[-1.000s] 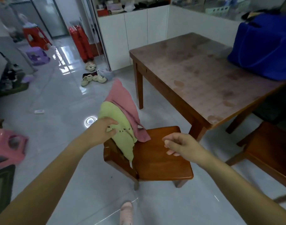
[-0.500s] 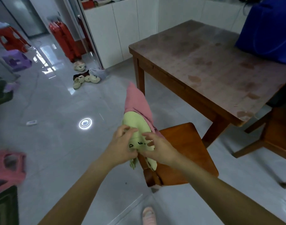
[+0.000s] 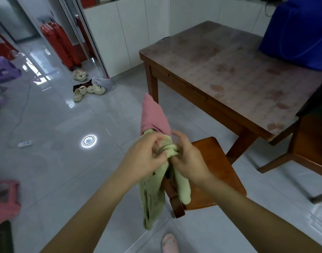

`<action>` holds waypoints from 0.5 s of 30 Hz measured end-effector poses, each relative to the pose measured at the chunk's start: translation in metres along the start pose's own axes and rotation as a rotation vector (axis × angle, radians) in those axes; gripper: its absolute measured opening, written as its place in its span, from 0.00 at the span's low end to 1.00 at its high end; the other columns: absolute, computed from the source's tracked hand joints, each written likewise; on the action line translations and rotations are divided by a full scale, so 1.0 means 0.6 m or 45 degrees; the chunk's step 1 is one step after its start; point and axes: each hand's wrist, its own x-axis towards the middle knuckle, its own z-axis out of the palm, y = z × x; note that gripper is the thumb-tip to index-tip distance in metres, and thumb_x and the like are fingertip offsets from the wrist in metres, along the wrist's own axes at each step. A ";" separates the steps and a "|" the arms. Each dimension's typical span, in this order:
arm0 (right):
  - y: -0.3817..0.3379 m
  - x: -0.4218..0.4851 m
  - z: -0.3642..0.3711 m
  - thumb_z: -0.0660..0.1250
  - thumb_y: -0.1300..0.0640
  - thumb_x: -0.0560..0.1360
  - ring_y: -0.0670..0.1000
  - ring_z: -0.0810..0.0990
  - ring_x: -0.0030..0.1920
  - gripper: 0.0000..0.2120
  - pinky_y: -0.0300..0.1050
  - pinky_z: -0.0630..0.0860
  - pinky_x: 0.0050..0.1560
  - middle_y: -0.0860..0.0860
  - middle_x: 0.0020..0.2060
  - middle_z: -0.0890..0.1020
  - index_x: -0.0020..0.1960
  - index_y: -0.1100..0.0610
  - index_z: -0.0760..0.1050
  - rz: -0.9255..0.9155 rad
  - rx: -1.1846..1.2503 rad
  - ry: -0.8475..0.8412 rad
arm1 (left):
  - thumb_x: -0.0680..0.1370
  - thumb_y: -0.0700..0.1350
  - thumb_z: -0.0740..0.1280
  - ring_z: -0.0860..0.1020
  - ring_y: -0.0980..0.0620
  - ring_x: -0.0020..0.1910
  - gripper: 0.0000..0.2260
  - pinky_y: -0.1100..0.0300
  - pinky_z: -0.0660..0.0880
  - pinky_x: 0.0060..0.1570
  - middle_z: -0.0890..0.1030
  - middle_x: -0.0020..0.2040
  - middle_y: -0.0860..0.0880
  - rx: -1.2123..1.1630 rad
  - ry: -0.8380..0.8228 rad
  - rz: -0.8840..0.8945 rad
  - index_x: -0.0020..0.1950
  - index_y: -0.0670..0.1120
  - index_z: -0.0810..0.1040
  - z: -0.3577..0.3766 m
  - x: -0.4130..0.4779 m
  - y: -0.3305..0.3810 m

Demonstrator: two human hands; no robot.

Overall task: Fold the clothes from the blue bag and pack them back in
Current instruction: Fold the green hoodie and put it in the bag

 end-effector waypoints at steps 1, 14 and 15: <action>-0.007 0.002 -0.019 0.65 0.65 0.71 0.44 0.78 0.40 0.30 0.42 0.76 0.42 0.46 0.42 0.80 0.69 0.48 0.62 0.029 0.100 0.056 | 0.68 0.56 0.72 0.74 0.61 0.53 0.22 0.63 0.70 0.50 0.73 0.55 0.59 -0.126 0.020 -0.009 0.59 0.61 0.69 -0.007 0.002 0.008; -0.049 -0.032 -0.333 0.63 0.65 0.76 0.48 0.82 0.45 0.18 0.47 0.81 0.46 0.48 0.45 0.79 0.60 0.47 0.69 0.036 0.591 0.687 | 0.73 0.44 0.69 0.78 0.57 0.46 0.27 0.60 0.77 0.44 0.76 0.50 0.56 -0.090 0.108 -0.251 0.69 0.51 0.63 0.084 -0.012 0.132; -0.039 -0.045 -0.360 0.63 0.64 0.76 0.48 0.82 0.45 0.17 0.48 0.81 0.47 0.47 0.45 0.79 0.60 0.47 0.69 0.040 0.583 0.709 | 0.73 0.41 0.70 0.77 0.59 0.45 0.25 0.63 0.75 0.43 0.76 0.50 0.57 -0.164 0.195 -0.223 0.68 0.49 0.66 0.078 0.001 0.157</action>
